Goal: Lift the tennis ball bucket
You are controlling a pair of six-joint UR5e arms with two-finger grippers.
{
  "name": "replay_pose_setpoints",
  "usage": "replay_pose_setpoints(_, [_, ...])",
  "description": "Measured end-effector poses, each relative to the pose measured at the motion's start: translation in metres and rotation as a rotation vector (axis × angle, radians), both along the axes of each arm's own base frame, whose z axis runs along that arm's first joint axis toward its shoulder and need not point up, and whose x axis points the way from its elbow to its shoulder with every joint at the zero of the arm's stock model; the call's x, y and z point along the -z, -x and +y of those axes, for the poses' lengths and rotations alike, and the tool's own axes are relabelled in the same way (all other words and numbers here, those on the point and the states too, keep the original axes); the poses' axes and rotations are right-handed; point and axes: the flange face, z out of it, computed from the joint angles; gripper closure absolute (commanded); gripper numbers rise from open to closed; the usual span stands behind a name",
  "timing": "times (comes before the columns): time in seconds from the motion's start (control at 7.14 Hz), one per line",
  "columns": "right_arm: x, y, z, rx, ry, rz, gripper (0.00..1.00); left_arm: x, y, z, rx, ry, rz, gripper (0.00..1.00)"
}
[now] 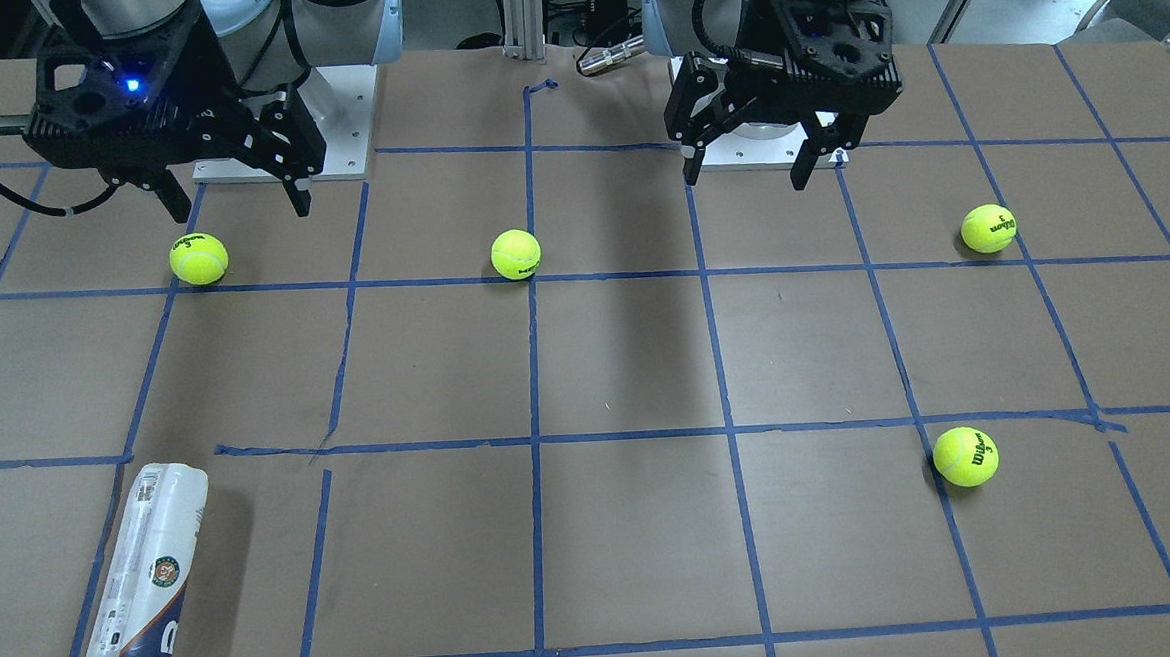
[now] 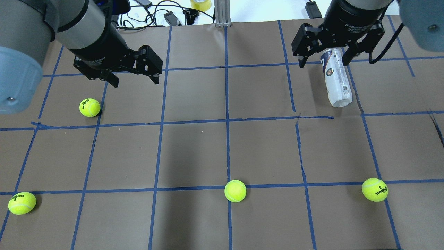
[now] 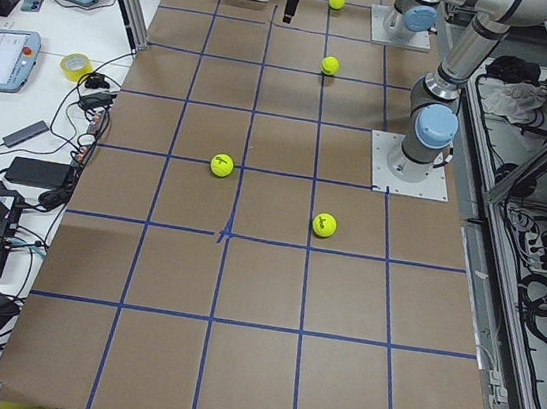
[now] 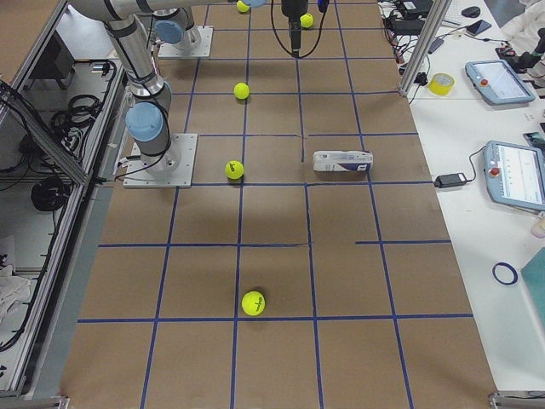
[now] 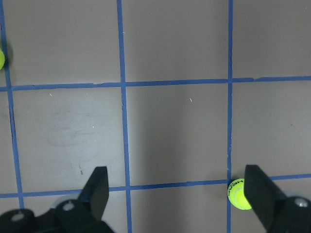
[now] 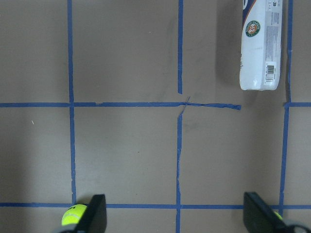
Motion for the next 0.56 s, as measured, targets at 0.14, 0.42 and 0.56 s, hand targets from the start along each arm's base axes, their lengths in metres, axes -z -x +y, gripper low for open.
replay_pose_setpoints(0.14, [0.001, 0.002, -0.004, -0.002, 0.012, 0.004, 0.0, 0.0, 0.0, 0.0, 0.0, 0.0, 0.0, 0.0])
replay_pose_setpoints(0.42, [0.004, 0.014, -0.023, 0.021, 0.064, 0.035, 0.0, 0.0, 0.0, 0.0, 0.0, 0.0, 0.0, 0.0])
replay_pose_setpoints(0.56, [0.006, 0.031, -0.034, 0.048, 0.072, 0.045, 0.0, 0.0, 0.0, 0.0, 0.0, 0.0, 0.0, 0.0])
